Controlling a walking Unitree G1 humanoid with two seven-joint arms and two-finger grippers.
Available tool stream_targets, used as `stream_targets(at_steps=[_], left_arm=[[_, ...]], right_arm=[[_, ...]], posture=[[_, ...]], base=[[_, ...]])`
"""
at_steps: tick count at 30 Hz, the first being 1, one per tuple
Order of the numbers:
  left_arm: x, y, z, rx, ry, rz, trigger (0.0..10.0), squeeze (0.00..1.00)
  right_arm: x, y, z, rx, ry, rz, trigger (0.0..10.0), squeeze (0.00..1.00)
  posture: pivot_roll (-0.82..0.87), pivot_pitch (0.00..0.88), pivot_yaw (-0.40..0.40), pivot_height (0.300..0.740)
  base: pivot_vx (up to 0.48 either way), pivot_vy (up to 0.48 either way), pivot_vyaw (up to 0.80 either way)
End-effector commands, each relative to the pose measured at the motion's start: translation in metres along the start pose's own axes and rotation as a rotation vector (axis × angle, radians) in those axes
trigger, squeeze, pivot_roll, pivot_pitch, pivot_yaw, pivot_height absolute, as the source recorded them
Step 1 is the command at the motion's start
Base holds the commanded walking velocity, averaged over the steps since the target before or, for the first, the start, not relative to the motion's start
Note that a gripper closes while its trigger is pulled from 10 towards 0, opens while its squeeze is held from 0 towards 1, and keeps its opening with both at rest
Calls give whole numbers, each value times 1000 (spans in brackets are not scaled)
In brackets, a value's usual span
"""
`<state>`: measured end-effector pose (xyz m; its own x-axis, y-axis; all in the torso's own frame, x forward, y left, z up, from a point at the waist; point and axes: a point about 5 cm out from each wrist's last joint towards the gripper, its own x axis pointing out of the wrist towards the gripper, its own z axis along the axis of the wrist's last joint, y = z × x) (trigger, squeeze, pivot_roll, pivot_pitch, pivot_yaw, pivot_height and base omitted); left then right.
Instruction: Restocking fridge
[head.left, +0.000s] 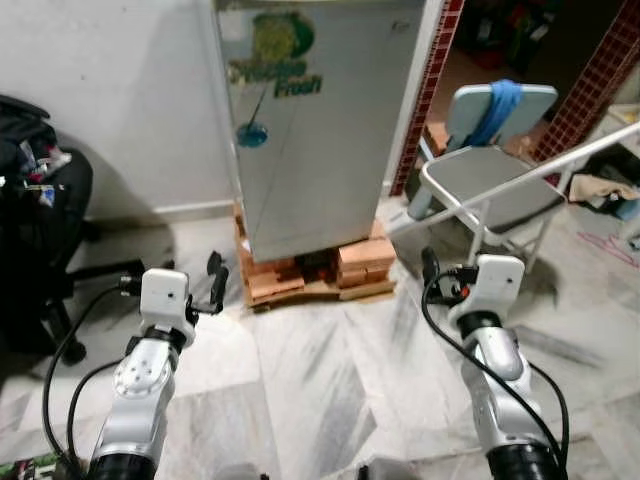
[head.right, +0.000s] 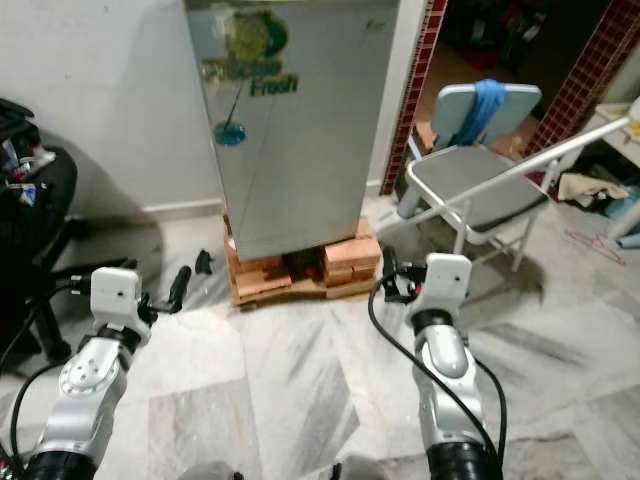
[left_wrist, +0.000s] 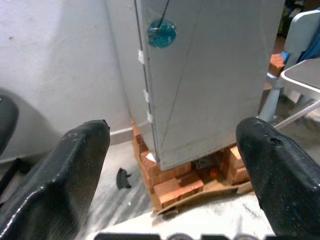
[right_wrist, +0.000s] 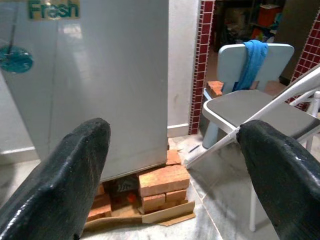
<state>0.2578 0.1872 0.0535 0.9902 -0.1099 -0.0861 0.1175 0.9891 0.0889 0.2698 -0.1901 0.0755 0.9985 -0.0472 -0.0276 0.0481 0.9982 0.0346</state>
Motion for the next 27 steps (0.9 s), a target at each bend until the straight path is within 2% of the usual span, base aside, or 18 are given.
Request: stream_targets(at_steps=[1, 15, 27], left_arm=[[2, -8, 2, -13, -6, -23, 10000, 0], [6, -6, 2, -15, -6, -26, 10000, 0], [6, -8, -1, -23, 4, -17, 10000, 0]], right_arm=[[-1, -9, 0, -8, 4, -30, 10000, 0], [6, -10, 4, -27, -6, -18, 10000, 0], [6, -8, 3, -27, -9, -13, 10000, 0]], posture=[[1, 10, -5, 740], [-1, 16, -12, 740], [0, 15, -11, 740]], base=[[315, 364, 0], [303, 372, -504], [249, 384, -787]])
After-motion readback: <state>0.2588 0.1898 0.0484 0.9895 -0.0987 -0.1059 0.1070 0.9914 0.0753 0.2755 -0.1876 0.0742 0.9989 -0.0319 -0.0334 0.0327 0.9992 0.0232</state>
